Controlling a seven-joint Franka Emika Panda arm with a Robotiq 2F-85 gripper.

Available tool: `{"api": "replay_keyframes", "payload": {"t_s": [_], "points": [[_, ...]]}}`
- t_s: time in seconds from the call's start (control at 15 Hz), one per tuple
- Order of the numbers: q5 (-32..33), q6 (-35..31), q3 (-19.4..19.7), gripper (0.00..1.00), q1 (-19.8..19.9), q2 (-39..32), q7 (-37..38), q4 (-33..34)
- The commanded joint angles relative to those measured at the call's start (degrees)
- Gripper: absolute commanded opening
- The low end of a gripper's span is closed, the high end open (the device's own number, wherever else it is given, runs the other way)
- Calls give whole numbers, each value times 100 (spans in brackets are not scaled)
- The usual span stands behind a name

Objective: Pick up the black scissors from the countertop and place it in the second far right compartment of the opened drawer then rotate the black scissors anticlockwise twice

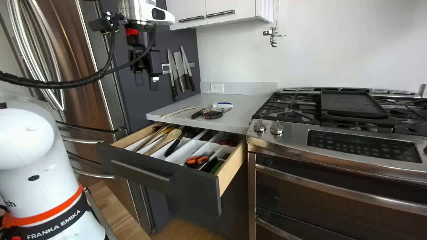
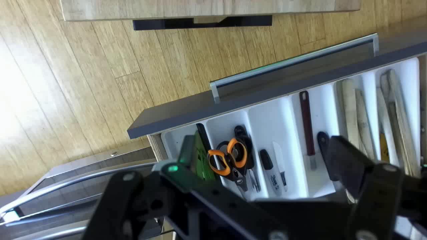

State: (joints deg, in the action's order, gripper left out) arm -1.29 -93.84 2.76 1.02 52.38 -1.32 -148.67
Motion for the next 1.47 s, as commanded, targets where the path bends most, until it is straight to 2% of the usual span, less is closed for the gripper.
{"api": "replay_keyframes", "payload": {"t_s": [0.0,0.53,0.67,0.93,1.13,1.4], "points": [[-11,11,-13,100,21,-7,-15,12],[-11,11,-13,100,21,-7,-15,12],[-122,-304,-173,100,-107,-155,51,-39],[-424,-1292,-656,100,-469,-806,147,-45],[-381,-2603,-1035,100,-623,-1670,165,55],[-291,-3878,-1059,100,-624,-3071,143,613]]}}
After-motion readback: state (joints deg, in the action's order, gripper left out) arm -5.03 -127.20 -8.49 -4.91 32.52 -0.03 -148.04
